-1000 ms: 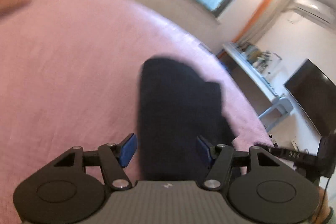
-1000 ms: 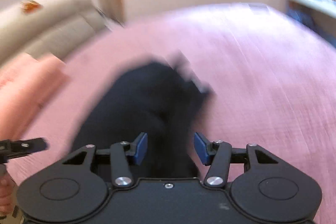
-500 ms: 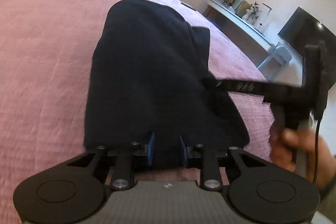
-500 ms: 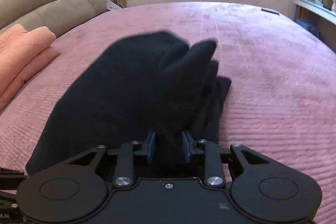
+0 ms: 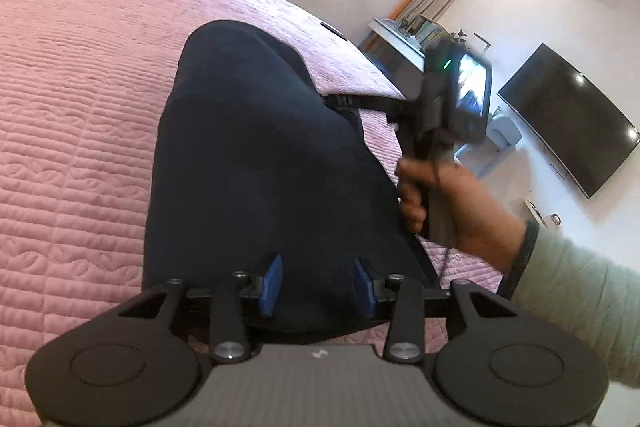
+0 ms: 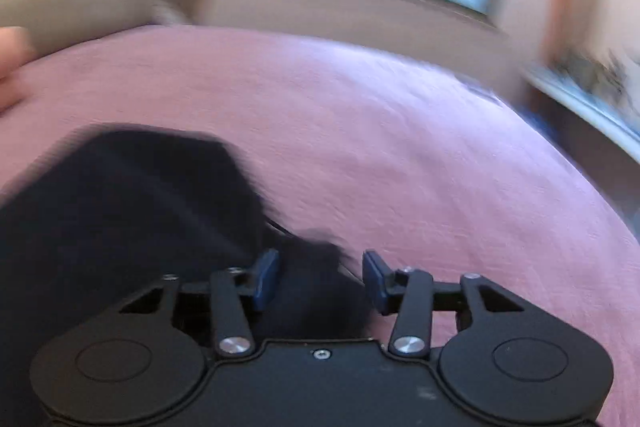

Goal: Fold large clothes
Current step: 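Release the bundle and raise both grippers away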

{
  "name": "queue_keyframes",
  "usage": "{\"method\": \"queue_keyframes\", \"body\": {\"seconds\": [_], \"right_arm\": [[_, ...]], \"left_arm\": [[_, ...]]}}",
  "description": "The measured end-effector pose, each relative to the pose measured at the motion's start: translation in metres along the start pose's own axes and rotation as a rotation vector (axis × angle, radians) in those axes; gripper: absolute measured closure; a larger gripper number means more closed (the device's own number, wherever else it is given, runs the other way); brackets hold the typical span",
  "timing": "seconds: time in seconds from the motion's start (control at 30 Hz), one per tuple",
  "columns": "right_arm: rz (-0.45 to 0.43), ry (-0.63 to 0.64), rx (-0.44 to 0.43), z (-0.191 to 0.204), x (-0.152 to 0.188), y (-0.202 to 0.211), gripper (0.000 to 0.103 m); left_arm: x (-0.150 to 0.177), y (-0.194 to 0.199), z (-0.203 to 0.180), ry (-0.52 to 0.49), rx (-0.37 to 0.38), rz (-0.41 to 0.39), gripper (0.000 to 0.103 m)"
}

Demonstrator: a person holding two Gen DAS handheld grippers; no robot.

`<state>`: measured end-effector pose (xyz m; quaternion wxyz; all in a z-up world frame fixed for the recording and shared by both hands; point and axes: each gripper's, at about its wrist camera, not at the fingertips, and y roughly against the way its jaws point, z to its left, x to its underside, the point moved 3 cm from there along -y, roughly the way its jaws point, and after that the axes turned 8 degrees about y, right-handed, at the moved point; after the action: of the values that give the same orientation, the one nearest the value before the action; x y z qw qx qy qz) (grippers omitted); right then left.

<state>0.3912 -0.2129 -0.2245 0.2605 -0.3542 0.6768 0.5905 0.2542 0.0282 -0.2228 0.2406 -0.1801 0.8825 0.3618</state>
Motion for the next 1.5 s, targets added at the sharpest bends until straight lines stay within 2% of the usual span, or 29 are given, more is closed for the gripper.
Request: {"method": "queue_keyframes", "body": {"seconds": [0.07, 0.1, 0.2, 0.27, 0.37, 0.4, 0.43, 0.47, 0.53, 0.6, 0.67, 0.77, 0.83, 0.93, 0.97, 1.03, 1.07, 1.13, 1.23, 1.3, 1.4, 1.5], "right_arm": [[0.02, -0.128, -0.097, -0.021, 0.006, 0.005, 0.036], [0.007, -0.125, -0.099, -0.023, 0.004, 0.017, 0.041], [-0.039, -0.07, -0.007, -0.025, 0.004, 0.074, 0.04], [-0.029, -0.132, -0.014, -0.037, 0.014, 0.113, 0.039], [-0.005, -0.193, -0.043, -0.041, 0.047, 0.168, 0.028], [0.023, -0.197, -0.046, -0.039, 0.057, 0.182, 0.026], [0.073, -0.206, -0.051, -0.038, 0.069, 0.194, 0.026], [0.14, -0.226, -0.055, -0.037, 0.081, 0.207, 0.026], [0.264, -0.295, -0.07, -0.038, 0.111, 0.221, 0.026], [0.322, -0.403, -0.065, -0.046, 0.134, 0.234, 0.026], [0.354, -0.494, -0.058, -0.054, 0.143, 0.246, 0.026], [0.308, -0.513, -0.045, -0.054, 0.122, 0.274, 0.026], [0.218, -0.452, -0.039, -0.042, 0.09, 0.304, 0.025], [0.06, -0.311, -0.052, -0.012, 0.046, 0.355, 0.021], [0.021, -0.263, -0.046, -0.001, 0.035, 0.369, 0.021], [-0.038, -0.19, -0.036, 0.021, 0.018, 0.392, 0.021], [-0.051, -0.173, -0.038, 0.028, 0.014, 0.399, 0.021], [-0.039, -0.179, -0.065, 0.039, 0.012, 0.407, 0.021], [0.065, -0.263, -0.191, 0.043, 0.013, 0.4, 0.021], [0.072, -0.26, -0.194, 0.048, 0.014, 0.399, 0.021], [0.059, -0.182, -0.085, 0.059, 0.014, 0.413, 0.021], [0.048, -0.198, -0.105, 0.063, 0.016, 0.413, 0.021]], "left_arm": [[0.001, -0.002, -0.001, -0.012, 0.002, 0.004, 0.057], [0.001, -0.001, -0.002, -0.014, -0.005, 0.012, 0.057], [0.0, -0.005, -0.009, -0.014, -0.033, 0.036, 0.057], [-0.001, 0.006, -0.022, -0.035, -0.056, 0.023, 0.057], [0.001, 0.031, -0.049, -0.093, -0.083, 0.009, 0.051], [0.002, 0.037, -0.055, -0.101, -0.092, 0.029, 0.038], [0.003, 0.043, -0.059, -0.093, -0.1, 0.054, 0.03], [0.004, 0.049, -0.061, -0.078, -0.113, 0.068, 0.03], [0.008, 0.067, -0.066, -0.059, -0.143, 0.046, 0.031], [0.012, 0.086, -0.073, -0.054, -0.163, 0.022, 0.031], [0.015, 0.104, -0.082, -0.067, -0.198, -0.009, 0.03], [0.016, 0.131, -0.103, -0.135, -0.293, -0.08, 0.027], [0.015, 0.151, -0.123, -0.169, -0.336, -0.111, 0.019], [0.008, 0.181, -0.148, -0.134, -0.231, -0.13, 0.016], [0.005, 0.19, -0.156, -0.126, -0.232, -0.157, 0.013], [-0.001, 0.207, -0.172, -0.142, -0.308, -0.23, 0.002], [-0.002, 0.213, -0.179, -0.161, -0.351, -0.262, 0.002], [-0.002, 0.225, -0.191, -0.218, -0.444, -0.334, 0.0], [0.005, 0.229, -0.195, -0.269, -0.543, -0.362, 0.0], [0.01, 0.228, -0.194, -0.281, -0.535, -0.337, 0.0], [0.018, 0.227, -0.199, -0.304, -0.514, -0.33, 0.0], [0.02, 0.221, -0.202, -0.325, -0.52, -0.306, 0.0]]}}
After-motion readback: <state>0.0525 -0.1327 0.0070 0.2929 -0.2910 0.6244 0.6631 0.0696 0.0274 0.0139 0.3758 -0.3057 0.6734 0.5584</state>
